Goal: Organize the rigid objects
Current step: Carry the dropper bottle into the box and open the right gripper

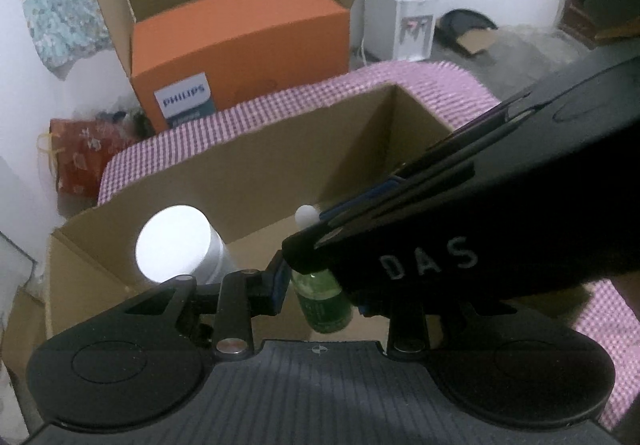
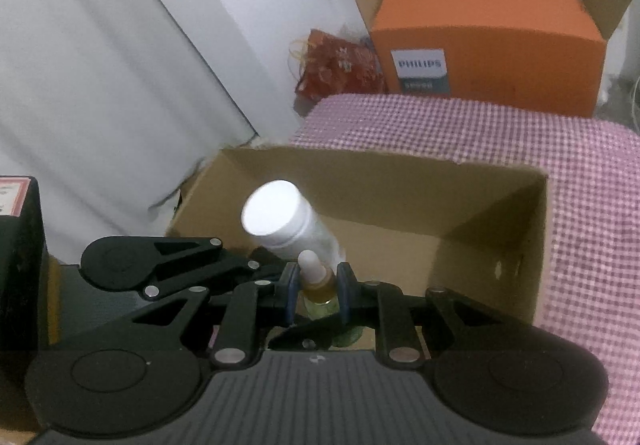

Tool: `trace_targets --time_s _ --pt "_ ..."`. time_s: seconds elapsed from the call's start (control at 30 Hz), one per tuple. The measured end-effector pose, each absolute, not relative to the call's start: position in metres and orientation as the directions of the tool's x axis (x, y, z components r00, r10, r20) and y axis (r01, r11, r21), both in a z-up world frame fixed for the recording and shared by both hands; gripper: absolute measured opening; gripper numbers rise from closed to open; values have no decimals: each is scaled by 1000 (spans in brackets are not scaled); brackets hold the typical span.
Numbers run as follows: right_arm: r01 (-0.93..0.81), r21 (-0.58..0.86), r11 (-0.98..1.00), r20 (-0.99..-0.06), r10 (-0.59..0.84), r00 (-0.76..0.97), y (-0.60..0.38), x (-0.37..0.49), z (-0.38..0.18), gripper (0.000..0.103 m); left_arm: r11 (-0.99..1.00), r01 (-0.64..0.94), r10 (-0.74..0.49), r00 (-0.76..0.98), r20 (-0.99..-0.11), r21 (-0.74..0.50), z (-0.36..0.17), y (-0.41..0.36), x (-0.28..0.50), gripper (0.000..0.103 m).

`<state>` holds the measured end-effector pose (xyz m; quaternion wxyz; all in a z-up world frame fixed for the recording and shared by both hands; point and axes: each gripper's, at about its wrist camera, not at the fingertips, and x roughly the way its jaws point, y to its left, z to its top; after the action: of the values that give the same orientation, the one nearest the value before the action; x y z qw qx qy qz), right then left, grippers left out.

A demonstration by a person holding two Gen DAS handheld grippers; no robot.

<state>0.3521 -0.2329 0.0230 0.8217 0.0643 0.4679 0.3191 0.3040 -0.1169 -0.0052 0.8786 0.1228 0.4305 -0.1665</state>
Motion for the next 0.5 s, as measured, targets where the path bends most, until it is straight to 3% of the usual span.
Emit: trace_targets --time_s 0.37,0.5 --pt "-474 401 784 -734 585 345 -223 363 10 19 920 383 -167 564 -809 78 -9 -113 309 34" --pt "-462 416 783 -724 593 352 -228 362 14 21 916 395 -185 567 -803 68 -3 -113 306 40"
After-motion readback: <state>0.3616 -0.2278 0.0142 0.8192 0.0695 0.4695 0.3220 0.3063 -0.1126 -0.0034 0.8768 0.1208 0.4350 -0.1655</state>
